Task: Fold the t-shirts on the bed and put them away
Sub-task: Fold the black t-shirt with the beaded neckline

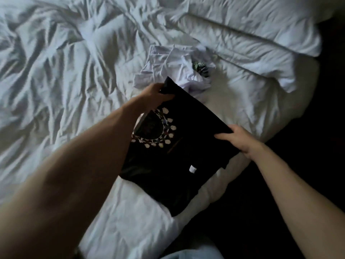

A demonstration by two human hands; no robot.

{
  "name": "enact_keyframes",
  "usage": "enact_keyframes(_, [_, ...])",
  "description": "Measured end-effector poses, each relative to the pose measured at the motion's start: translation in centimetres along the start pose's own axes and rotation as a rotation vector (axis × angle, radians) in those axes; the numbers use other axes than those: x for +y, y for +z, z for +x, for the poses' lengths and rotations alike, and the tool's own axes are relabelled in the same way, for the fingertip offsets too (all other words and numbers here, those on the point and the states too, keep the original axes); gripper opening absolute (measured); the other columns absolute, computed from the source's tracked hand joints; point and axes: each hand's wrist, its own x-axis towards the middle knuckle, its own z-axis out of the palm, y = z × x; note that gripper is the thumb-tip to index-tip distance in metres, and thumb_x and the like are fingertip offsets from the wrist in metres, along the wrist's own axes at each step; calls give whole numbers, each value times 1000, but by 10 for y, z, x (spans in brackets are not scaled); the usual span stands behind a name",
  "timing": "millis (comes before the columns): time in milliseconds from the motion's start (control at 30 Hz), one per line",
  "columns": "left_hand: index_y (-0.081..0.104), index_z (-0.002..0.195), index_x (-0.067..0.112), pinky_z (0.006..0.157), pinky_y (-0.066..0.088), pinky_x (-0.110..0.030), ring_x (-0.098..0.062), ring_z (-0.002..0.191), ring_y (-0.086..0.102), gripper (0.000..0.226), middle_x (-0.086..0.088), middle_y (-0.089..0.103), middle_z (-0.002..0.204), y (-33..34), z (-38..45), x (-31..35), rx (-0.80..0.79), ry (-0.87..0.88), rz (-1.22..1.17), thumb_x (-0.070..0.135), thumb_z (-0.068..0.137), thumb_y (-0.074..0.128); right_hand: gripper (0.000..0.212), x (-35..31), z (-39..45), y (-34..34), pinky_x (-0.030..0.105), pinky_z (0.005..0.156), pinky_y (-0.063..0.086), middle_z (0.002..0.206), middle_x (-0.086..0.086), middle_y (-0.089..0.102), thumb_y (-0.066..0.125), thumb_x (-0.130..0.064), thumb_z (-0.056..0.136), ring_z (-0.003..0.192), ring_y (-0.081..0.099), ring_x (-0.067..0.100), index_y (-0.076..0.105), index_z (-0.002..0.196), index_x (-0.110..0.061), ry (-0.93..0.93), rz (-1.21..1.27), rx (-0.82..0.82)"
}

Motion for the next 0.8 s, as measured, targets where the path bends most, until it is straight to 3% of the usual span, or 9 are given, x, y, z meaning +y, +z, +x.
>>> enact_keyframes(67, [67,118,12,81,55,-37,-24,90,68,30,-11,70,107,-14,-13,8,-17,27,-30,19,90,71,18,-15,-25,7,23,70,56,82,-3,75,73,-12,86,76,72,12,69,104,-15,-31,-10,44])
enact_keyframes(167, [64,121,2,67,55,-18,-6,71,66,30,-6,67,97,-33,-52,15,-24,88,-83,8,92,66,23,-30,-76,30,34,83,55,95,8,74,73,-13,87,85,71,19,69,109,-9,-73,-32,125])
enact_keyframes(233, [62,121,-3,60,53,-12,1,62,65,30,-2,66,90,-42,-80,17,-40,113,-93,5,92,65,23,-37,-108,45,34,83,55,97,10,74,73,-13,87,86,71,20,68,109,-7,-92,-52,151])
enact_keyframes(333, [65,113,5,52,45,-8,5,57,63,20,4,69,80,-58,-133,10,-127,125,-57,5,93,63,22,-35,-161,78,36,83,56,98,12,74,72,-13,88,90,72,23,68,108,-6,-94,-70,149])
enact_keyframes(400, [67,103,13,51,44,-10,-1,64,63,11,-5,69,88,-73,-162,-1,-191,124,-14,10,93,65,21,-28,-185,100,40,87,55,99,13,74,72,-13,88,94,71,27,68,108,-7,-87,-74,113])
enact_keyframes(467, [69,96,19,60,49,-16,-13,78,64,7,-13,71,99,-90,-192,-17,-236,98,8,20,90,71,21,-20,-207,129,44,87,55,99,15,74,73,-14,87,93,71,27,68,105,-6,-84,-101,71])
enact_keyframes(567, [70,97,14,78,49,-33,-24,87,64,33,-22,71,103,-110,-235,-43,-246,34,42,36,72,75,20,-10,-232,177,41,84,55,92,10,73,73,-13,86,85,70,21,68,103,-5,-99,-120,-6])
enact_keyframes(700, [68,108,4,67,51,-28,-27,87,64,38,-24,70,106,-128,-289,-93,-291,-78,107,29,81,77,14,0,-261,241,25,81,53,88,-5,71,71,-11,88,82,67,6,68,101,-15,-113,-120,-180])
enact_keyframes(800, [70,104,8,62,48,-28,-26,80,64,51,-16,71,93,-140,-323,-127,-329,-147,160,43,67,77,18,7,-275,278,20,80,52,95,-4,72,71,-14,88,86,68,4,69,106,-15,-93,-148,-300])
